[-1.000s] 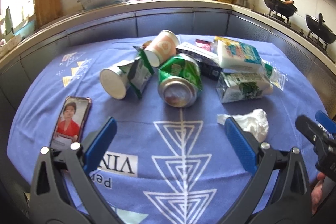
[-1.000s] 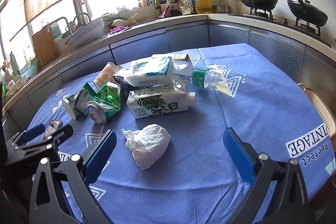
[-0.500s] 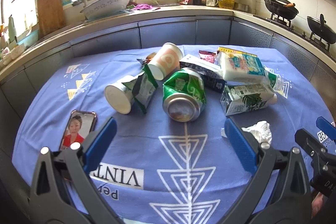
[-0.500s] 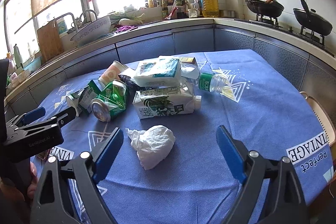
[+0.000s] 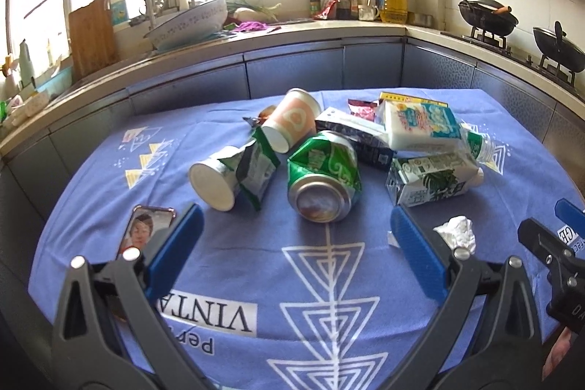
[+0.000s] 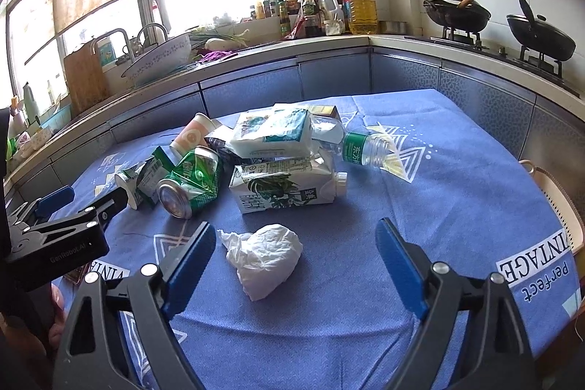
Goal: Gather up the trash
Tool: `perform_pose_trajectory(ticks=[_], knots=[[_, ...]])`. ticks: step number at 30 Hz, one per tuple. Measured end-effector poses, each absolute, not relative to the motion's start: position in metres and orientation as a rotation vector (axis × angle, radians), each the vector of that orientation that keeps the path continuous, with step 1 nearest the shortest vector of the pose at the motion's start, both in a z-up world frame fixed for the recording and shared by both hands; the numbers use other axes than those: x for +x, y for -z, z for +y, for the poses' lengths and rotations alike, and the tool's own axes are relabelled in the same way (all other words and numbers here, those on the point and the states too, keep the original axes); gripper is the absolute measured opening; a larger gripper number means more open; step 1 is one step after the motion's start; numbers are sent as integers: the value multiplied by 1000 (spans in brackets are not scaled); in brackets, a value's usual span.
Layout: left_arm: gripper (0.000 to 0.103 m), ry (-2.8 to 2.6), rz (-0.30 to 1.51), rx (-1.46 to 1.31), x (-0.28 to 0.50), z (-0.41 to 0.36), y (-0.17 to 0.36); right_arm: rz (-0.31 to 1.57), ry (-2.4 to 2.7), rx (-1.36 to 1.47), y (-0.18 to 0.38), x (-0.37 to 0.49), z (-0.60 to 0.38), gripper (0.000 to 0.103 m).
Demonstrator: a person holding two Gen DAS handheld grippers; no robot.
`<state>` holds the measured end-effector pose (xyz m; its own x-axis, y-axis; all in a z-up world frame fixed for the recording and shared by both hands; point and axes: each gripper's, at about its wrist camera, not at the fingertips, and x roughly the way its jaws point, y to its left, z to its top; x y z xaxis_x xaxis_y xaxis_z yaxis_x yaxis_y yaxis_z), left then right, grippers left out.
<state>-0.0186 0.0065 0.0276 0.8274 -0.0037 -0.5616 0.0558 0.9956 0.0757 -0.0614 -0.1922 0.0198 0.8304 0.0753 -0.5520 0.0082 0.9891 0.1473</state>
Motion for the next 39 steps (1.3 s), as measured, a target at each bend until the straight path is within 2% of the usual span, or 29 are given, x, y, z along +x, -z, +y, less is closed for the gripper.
perform_pose_trajectory(ticks=[39], knots=[[98,29,544,117,-24,3,-29,592,-40,148,-20,-63,-191,85]])
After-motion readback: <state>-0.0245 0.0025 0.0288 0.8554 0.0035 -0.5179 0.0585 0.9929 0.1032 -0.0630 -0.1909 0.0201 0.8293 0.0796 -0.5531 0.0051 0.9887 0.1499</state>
